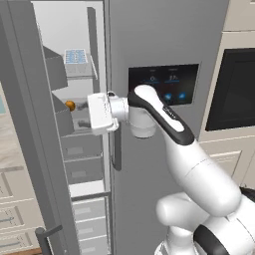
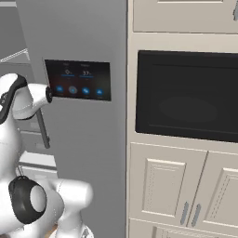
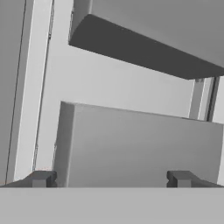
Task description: Open the freezer door, pick up the ice cube tray from the freezer, and place it on the dining counter.
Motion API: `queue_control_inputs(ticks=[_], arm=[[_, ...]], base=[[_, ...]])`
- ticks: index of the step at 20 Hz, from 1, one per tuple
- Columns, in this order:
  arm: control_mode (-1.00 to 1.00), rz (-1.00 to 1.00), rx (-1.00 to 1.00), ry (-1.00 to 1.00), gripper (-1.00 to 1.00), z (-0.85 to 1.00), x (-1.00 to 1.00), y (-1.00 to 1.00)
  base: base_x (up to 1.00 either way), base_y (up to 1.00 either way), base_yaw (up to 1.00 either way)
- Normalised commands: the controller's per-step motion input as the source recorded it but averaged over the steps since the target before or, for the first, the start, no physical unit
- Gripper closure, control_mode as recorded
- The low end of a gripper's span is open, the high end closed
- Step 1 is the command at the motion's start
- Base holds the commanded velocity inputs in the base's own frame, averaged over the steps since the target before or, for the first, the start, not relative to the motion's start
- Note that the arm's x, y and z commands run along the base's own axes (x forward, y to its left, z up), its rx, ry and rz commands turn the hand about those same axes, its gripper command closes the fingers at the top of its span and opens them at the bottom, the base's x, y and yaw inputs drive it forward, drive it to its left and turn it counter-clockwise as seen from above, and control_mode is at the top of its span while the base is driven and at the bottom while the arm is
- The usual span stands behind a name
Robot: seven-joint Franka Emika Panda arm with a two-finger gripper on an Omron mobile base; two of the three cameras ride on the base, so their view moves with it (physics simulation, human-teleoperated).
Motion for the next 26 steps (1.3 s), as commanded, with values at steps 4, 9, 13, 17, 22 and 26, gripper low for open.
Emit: queue_control_inputs(ticks=[4, 9, 13, 17, 22, 26], arm=[[-1.00, 0.06, 0.00, 0.00, -1.00, 0.00, 0.16, 0.37], [-1.00, 0.05, 0.00, 0.00, -1.00, 0.00, 0.03, 0.38], [-1.00, 0.04, 0.00, 0.00, -1.00, 0.00, 0.00, 0.37], [-1.00, 0.03, 0.00, 0.00, -1.00, 0.00, 0.00, 0.43], [-1.00, 0.03, 0.00, 0.00, -1.00, 0.00, 0.00, 0.44], [-1.00, 0.01, 0.00, 0.00, -1.00, 0.00, 0.00, 0.32]], base=[[0.00, 0.00, 0.00], [0.00, 0.00, 0.00], [0.00, 0.00, 0.00], [0.00, 0.00, 0.00], [0.00, 0.00, 0.00], [0.00, 0.00, 0.00]])
